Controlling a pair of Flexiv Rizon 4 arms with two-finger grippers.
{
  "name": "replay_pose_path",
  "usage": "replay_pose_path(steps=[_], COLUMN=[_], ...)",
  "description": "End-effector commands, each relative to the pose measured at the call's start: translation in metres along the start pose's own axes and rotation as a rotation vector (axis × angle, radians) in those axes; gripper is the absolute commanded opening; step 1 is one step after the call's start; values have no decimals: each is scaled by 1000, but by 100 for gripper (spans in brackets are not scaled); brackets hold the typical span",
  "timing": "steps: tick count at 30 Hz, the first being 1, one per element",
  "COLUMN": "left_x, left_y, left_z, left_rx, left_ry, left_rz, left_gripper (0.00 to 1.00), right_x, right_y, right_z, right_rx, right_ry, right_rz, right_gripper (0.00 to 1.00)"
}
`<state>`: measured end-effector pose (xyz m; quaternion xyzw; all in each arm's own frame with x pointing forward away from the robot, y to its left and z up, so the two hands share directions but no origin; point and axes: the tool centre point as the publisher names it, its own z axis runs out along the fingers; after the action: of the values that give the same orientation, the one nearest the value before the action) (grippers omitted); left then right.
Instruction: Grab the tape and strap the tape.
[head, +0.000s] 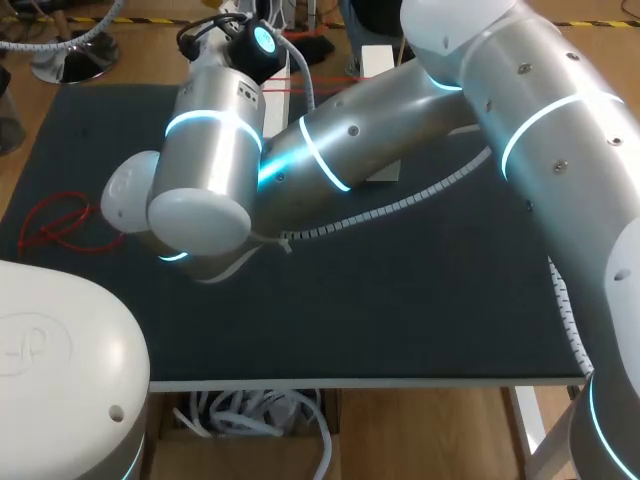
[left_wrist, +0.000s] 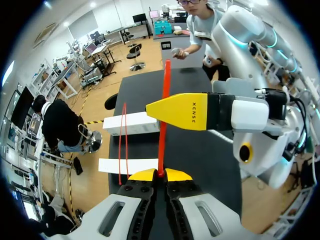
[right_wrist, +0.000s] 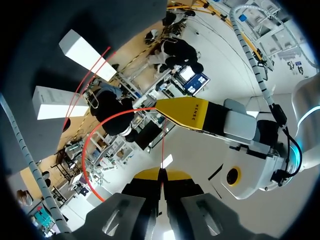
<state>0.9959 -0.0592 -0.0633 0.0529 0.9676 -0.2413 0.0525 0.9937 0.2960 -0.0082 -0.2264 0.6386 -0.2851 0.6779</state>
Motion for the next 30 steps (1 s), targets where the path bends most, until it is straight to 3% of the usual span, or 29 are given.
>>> replay_pose_path(steps=[1, 30], left_x=[0, 0], left_y=[-1, -1], left_z=[-1, -1], left_rx=[-4, -4], left_ry=[2, 2], left_rz=[0, 0], left_gripper=[0, 0], right_x=[1, 4], right_y=[-3, 1], right_z=[-1, -1], right_rx=[-9, -5], right_ry=[2, 9], right_rz=[-6, -27], right_gripper=[0, 0])
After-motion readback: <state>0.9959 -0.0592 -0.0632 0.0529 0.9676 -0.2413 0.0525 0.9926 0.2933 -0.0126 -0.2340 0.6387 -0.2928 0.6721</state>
